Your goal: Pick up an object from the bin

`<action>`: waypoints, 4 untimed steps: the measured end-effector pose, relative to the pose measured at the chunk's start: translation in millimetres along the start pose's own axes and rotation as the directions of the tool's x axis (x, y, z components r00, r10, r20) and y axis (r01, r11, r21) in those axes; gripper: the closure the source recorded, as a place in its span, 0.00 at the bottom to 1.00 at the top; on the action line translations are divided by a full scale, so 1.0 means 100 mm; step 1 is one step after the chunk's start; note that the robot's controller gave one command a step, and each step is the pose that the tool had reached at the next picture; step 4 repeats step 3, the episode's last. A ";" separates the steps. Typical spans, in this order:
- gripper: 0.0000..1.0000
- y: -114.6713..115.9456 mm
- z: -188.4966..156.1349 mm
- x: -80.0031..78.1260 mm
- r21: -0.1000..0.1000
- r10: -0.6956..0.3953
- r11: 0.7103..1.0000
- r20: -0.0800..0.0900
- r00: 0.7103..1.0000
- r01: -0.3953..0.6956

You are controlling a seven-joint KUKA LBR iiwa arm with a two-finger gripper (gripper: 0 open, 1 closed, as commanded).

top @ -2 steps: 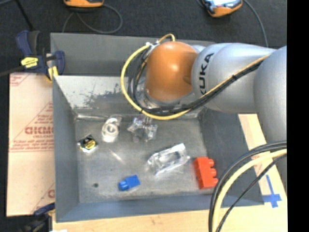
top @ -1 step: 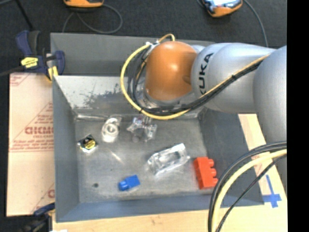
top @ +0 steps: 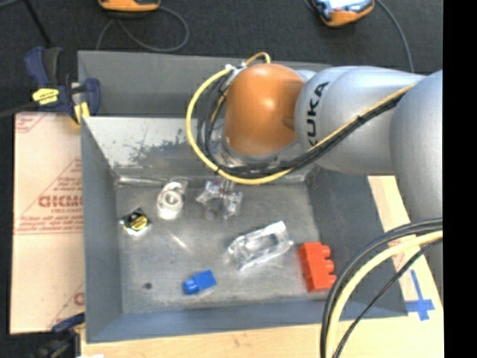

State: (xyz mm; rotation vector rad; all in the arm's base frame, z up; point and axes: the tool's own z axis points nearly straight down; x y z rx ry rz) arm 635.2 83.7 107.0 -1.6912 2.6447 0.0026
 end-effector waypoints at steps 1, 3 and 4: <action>1.00 0.00 0.00 0.00 0.000 0.002 1.000 0.000 1.000 -0.002; 1.00 0.00 0.00 0.00 -0.001 0.003 1.000 -0.001 1.000 -0.003; 1.00 0.00 0.00 0.00 -0.001 0.003 1.000 -0.001 1.000 -0.003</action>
Offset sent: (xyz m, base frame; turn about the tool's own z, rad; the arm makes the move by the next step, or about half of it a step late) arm 0.0000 0.0000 0.0000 0.0000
